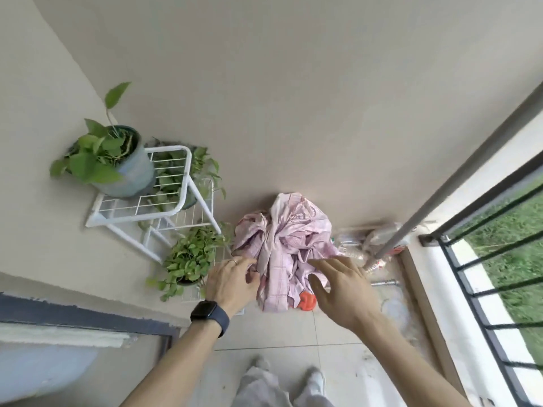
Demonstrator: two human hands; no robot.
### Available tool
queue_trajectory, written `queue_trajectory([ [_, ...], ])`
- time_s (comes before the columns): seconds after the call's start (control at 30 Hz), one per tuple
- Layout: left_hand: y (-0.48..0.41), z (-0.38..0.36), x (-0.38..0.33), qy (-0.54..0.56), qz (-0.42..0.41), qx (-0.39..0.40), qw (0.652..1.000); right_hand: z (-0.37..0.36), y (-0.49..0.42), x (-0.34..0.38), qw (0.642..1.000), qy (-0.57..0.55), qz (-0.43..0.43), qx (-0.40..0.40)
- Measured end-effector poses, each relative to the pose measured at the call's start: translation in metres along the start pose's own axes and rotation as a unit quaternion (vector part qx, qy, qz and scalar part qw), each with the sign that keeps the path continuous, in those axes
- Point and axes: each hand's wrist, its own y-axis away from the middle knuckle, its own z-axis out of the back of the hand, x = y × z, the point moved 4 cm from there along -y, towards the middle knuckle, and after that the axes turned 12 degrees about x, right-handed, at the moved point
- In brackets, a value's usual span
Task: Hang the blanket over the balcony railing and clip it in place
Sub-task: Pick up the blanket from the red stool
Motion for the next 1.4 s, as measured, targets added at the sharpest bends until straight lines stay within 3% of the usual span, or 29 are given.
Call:
queue_trajectory([
  [0.17,-0.091,-0.040,0.022,0.060,0.037,0.103,0.992,-0.040,-0.081,-0.016,0.997,0.001,-0.031,0.075],
  [0.33,-0.171,-0.090,0.050,0.111,0.112,0.216,0.963,-0.095,-0.157,-0.031,0.980,-0.029,-0.080,0.182],
  [0.47,-0.220,-0.127,0.065,0.169,0.137,0.220,0.951,-0.133,-0.214,-0.042,0.959,0.001,-0.105,0.262],
  [0.6,-0.262,-0.151,0.065,0.064,0.125,0.225,0.964,-0.168,-0.276,-0.062,0.958,0.066,-0.068,0.271],
  [0.77,-0.286,-0.182,0.066,0.100,0.143,0.209,0.962,-0.207,-0.340,-0.082,0.950,0.160,0.018,0.268],
  [0.9,-0.292,-0.177,0.072,0.045,0.134,0.200,0.970,-0.223,-0.360,-0.095,0.949,0.187,0.036,0.252],
  [1.03,-0.299,-0.119,0.049,0.134,0.084,0.192,0.969,-0.161,-0.356,-0.087,0.985,0.071,0.025,0.154],
  [1.13,-0.307,-0.036,0.008,0.209,-0.018,0.139,0.968,-0.072,-0.344,-0.081,0.997,-0.021,0.003,0.080],
  [1.4,-0.289,0.248,-0.162,0.339,-0.272,0.071,0.898,0.250,-0.288,-0.017,0.955,-0.253,-0.029,-0.152],
])
